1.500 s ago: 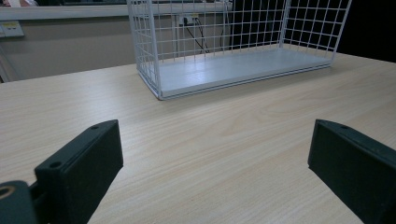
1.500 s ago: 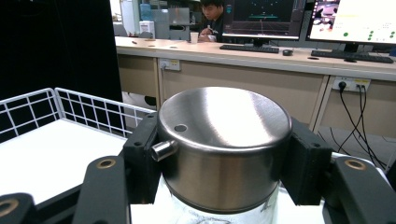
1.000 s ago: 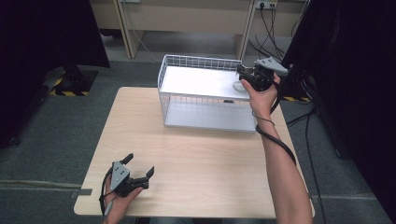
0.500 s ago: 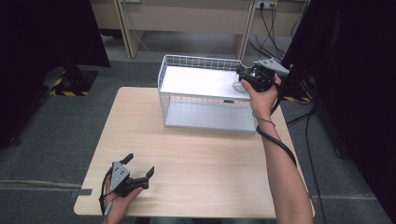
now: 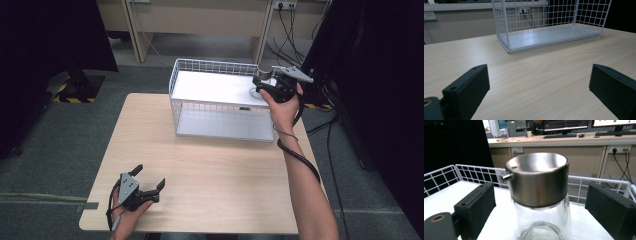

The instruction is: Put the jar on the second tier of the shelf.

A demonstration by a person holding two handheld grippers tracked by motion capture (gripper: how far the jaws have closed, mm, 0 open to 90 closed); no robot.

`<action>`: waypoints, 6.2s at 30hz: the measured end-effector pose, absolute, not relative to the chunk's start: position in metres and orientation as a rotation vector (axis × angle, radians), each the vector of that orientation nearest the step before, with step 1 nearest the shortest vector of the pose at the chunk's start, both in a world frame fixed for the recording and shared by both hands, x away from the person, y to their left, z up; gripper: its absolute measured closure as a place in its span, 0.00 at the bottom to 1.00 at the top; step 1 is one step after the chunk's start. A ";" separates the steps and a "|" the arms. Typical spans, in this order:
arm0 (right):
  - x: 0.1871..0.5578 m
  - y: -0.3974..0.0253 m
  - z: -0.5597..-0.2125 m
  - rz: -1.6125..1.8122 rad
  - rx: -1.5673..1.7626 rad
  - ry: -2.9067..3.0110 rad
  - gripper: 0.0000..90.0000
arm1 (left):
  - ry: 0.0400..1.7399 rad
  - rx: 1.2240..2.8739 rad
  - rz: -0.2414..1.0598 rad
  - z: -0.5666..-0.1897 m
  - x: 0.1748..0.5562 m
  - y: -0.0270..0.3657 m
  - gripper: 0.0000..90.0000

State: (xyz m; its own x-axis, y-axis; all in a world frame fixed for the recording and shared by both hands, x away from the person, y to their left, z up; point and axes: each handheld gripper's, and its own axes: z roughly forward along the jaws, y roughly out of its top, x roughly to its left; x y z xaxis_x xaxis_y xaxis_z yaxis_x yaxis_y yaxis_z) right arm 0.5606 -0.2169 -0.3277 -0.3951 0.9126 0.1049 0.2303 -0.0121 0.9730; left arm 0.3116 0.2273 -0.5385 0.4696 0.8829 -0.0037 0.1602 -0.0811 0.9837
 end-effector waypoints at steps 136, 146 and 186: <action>0.405 -0.272 -0.459 1.406 1.180 1.855 0.04 | 0.946 1.557 0.787 -0.538 0.311 0.227 0.03; 0.394 -0.281 -0.482 1.384 1.224 1.863 0.04 | 0.948 1.557 0.787 -0.538 0.311 0.227 0.03; 0.372 -0.304 -0.513 1.348 1.298 1.834 0.04 | 0.950 1.557 0.789 -0.538 0.312 0.227 0.03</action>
